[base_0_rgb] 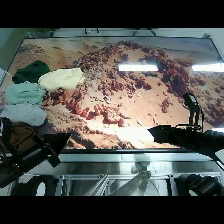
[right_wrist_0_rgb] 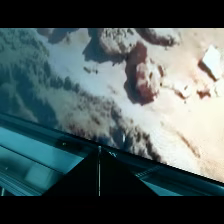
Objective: Fold the shirts.
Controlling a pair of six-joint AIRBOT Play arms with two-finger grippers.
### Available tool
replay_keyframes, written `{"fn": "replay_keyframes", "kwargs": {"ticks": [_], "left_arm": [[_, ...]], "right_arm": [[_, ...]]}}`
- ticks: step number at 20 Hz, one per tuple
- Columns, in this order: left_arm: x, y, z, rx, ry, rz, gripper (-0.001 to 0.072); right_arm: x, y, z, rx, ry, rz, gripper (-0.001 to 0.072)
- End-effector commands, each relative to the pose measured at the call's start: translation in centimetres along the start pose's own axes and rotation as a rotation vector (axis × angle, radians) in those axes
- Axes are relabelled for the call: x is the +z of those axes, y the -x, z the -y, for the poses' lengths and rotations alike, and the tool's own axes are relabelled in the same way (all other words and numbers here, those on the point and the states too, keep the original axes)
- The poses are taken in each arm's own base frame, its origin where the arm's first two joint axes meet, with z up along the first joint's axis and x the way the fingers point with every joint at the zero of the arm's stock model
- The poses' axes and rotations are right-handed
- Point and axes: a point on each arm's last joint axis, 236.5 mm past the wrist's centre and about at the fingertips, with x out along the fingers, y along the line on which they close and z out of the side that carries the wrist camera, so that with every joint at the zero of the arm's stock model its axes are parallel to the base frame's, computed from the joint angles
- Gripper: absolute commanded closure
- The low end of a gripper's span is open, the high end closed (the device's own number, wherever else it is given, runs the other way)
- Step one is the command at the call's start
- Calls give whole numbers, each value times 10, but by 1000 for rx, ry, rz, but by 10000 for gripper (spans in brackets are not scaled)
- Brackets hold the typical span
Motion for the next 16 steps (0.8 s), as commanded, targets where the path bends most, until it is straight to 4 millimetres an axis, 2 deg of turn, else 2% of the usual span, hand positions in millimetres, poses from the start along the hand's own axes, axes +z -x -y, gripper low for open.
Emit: {"fn": "replay_keyframes", "kwargs": {"ticks": [1, 13, 16], "left_arm": [[0, 0, 0, 0, 0, -1, 679], [1, 0, -1, 3, 0, 4, 679], [16, 1, -9, 37, 6, 69, 679]], "right_arm": [[0, 0, 0, 0, 0, -1, 692], [3, 0, -1, 4, 0, 14, 692], [10, 0, -3, 14, -2, 44, 692]]}}
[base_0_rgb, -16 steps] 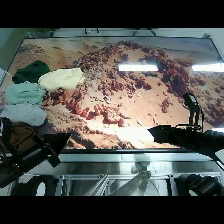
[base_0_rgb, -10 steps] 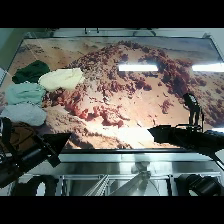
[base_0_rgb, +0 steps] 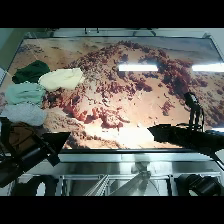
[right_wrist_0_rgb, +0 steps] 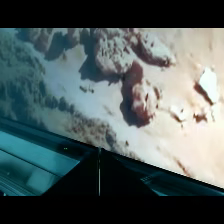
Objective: Fold the shirts.
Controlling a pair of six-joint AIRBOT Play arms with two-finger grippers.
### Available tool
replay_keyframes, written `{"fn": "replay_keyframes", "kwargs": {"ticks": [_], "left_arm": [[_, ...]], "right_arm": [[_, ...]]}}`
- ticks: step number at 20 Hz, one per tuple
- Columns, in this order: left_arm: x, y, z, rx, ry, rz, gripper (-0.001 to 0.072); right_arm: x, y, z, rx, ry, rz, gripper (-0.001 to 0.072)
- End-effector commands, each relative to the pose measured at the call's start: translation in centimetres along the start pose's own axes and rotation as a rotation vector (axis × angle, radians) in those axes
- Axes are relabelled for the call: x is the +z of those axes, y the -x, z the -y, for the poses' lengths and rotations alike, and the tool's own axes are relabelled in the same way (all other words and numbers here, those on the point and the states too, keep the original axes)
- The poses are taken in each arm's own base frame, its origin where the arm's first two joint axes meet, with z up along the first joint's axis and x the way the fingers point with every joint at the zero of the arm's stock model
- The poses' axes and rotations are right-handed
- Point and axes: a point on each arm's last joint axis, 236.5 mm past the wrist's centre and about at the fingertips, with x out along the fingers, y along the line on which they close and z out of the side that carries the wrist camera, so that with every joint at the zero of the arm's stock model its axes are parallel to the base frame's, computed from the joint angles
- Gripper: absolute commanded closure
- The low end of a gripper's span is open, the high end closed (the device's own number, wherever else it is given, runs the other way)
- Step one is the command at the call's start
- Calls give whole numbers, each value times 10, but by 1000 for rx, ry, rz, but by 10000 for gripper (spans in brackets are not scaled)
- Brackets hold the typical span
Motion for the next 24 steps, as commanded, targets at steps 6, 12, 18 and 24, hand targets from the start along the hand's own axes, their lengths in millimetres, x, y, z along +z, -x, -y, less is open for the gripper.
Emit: {"fn": "replay_keyframes", "kwargs": {"ticks": [6, 12, 18, 24], "left_arm": [[52, 9, -39, 158, 82, 206, 684], [114, 4, -188, 532, 52, -29, 184], [115, -93, -321, 431, 130, -330, 0], [65, -191, -389, 363, 101, -513, 0]], "right_arm": [[14, 0, -3, 15, -2, 58, 692], [59, 12, 17, -68, 39, 202, 678], [66, 9, 80, -225, -99, 156, 323], [55, -12, 97, -261, -123, 71, 322]]}}
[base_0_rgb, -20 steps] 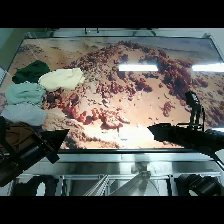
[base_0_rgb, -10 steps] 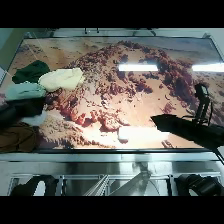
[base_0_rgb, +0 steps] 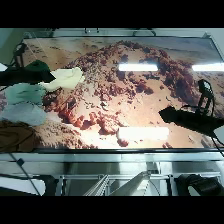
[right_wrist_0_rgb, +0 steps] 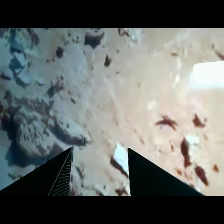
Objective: Fold the shirts.
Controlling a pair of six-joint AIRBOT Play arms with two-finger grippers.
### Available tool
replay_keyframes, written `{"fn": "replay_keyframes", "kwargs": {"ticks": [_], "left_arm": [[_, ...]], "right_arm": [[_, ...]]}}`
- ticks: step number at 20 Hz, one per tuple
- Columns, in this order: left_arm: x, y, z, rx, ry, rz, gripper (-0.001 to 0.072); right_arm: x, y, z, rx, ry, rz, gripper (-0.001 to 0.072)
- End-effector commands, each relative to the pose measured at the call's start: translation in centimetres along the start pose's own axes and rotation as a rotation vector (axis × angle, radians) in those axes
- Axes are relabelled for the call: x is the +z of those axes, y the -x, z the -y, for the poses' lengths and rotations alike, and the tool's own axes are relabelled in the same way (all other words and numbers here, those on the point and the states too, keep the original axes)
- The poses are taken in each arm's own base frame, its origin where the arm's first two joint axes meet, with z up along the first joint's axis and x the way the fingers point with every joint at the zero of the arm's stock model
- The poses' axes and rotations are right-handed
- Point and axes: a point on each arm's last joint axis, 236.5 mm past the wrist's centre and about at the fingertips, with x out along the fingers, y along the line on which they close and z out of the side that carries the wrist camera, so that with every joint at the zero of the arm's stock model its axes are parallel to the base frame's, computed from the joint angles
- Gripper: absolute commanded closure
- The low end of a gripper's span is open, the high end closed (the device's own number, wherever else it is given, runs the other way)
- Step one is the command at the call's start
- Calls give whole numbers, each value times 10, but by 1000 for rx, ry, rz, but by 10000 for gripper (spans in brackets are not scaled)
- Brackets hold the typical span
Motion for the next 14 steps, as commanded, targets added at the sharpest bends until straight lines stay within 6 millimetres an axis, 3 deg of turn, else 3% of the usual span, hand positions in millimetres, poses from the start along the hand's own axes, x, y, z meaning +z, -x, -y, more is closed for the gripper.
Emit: {"fn": "replay_keyframes", "kwargs": {"ticks": [1, 4, 7, 8, 9, 12, 14], "left_arm": [[-12, -68, -21, 44, -101, -131, -1], [-28, -94, -34, 151, -197, -266, -4], [-43, -115, -20, 161, -297, -384, 22], [-48, -118, -11, 153, -324, -424, 297], [-49, -116, 0, 148, -358, -461, 696], [-9, -93, 50, 136, -423, -389, 684], [27, -55, 114, 50, -450, -260, 679]], "right_arm": [[-7, -11, 9, -26, -11, -46, 321], [-7, -12, 10, -29, -12, -51, 322], [-7, -12, 10, -29, -13, -51, 322], [-7, -12, 10, -29, -13, -51, 322], [-8, -12, 10, -29, -13, -53, 323], [-8, -12, 10, -30, -12, -54, 328], [-8, -12, 12, -37, 0, -52, 334]]}}
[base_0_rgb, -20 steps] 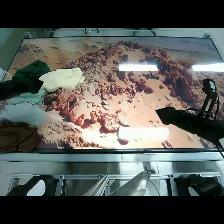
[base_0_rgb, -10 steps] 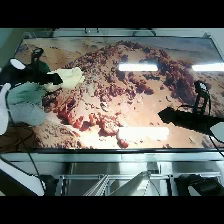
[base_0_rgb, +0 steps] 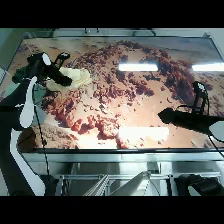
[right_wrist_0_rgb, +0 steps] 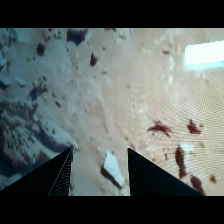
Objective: Fold the shirts.
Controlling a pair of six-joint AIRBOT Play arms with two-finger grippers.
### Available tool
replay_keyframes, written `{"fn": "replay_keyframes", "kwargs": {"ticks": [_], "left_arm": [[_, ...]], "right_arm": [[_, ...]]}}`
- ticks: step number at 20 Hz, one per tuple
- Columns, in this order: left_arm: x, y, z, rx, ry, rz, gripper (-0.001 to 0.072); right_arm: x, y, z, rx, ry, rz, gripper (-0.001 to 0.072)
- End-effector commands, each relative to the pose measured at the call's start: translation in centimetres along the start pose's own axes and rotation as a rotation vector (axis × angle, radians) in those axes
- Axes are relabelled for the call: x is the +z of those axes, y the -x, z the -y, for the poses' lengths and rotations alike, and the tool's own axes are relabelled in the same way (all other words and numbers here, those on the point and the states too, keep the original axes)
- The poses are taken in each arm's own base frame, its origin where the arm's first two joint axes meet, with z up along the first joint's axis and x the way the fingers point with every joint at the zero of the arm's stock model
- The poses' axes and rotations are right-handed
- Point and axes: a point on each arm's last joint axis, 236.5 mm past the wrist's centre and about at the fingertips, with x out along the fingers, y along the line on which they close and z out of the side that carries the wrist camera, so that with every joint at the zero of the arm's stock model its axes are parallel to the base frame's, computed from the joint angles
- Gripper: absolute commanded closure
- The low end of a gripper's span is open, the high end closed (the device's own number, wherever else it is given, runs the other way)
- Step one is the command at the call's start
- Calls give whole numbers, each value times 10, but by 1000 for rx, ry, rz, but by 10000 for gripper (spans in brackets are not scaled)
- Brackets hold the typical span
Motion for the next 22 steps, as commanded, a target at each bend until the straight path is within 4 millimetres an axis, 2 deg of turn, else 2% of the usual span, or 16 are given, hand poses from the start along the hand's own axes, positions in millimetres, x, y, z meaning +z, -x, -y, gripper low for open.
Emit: {"fn": "replay_keyframes", "kwargs": {"ticks": [1, 3, 5, 6, 7, 8, 10, 13, 15, 17, 18, 19, 20, 22], "left_arm": [[56, 90, 69, -80, -62, 196, 679], [71, 159, 141, -270, -93, 333, 679], [66, 228, 212, -491, -138, 424, 678], [56, 251, 242, -598, -161, 426, 677], [42, 266, 268, -697, -161, 399, 677], [25, 271, 290, -775, -150, 345, 676], [-4, 254, 321, -837, -121, 231, 678], [-37, 201, 361, -880, -66, 93, 678], [-51, 164, 375, -878, -14, 33, 679], [-64, 140, 379, -886, 22, -33, 676], [-68, 136, 378, -892, 30, -57, 505], [-69, 136, 374, -895, 45, -64, 122], [-64, 140, 364, -895, 74, -55, -8], [-51, 159, 335, -894, 103, -29, -9]], "right_arm": [[1, 0, 2, -7, 28, 2, 358], [1, 2, 9, -22, 11, -4, 357], [-7, 6, 28, -64, -1, -56, 369], [-13, 10, 40, -88, 5, -95, 439], [-18, 14, 52, -109, 5, -126, 489], [-22, 17, 63, -127, 4, -149, 486], [-27, 24, 79, -148, 1, -182, 486], [-34, 29, 87, -157, 6, -220, 486], [-34, 28, 83, -141, 0, -219, 486], [-35, 27, 73, -97, 5, -224, 481], [-39, 27, 68, -72, 11, -239, 378], [-43, 28, 60, -39, 19, -257, 197], [-48, 29, 49, 9, 28, -279, 163], [-53, 32, 26, 115, 61, -299, 163]]}}
